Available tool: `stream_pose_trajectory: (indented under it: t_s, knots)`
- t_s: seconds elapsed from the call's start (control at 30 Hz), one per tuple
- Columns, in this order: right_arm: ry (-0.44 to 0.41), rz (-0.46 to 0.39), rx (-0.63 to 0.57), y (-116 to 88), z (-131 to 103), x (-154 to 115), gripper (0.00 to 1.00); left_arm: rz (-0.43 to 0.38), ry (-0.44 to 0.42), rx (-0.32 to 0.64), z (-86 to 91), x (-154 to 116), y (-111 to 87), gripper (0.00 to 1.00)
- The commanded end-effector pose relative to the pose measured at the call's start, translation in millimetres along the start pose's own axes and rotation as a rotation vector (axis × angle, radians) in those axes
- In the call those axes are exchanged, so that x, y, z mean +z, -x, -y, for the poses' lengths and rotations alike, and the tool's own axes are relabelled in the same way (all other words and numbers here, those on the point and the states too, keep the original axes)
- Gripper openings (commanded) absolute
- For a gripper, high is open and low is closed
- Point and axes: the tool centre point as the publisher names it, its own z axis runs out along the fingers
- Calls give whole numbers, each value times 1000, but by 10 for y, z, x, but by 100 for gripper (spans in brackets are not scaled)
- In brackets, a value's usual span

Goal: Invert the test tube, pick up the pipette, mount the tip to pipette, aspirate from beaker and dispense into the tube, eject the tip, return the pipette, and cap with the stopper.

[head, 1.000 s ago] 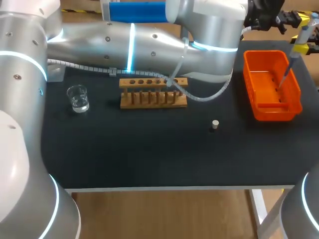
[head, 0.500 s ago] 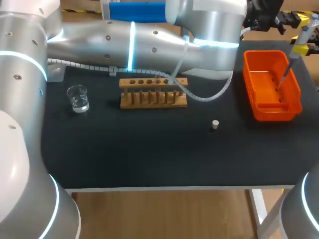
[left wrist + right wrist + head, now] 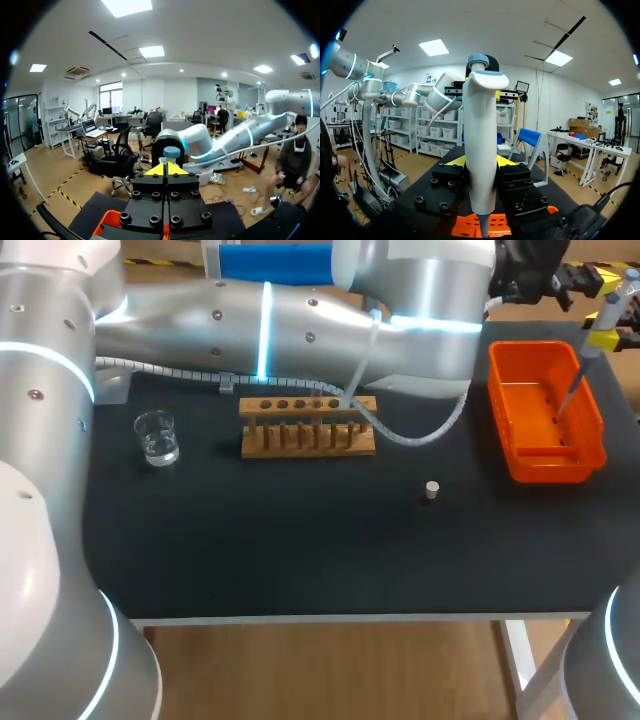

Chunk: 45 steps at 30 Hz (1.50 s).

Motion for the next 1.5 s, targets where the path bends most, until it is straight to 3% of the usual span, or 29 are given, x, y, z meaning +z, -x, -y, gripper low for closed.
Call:
stream_pose_trajectory:
  t_s: [0.03,0.47,1.5]
  knots:
    - [-2,-5,0,22,-127,6,0,24,-91,12,-240,83,-56,0]
    - [-2,-5,0,22,-127,6,0,21,-110,99,-206,118,-130,0]
    - [-2,-5,0,22,-127,6,0,5,-63,41,-499,159,-182,0]
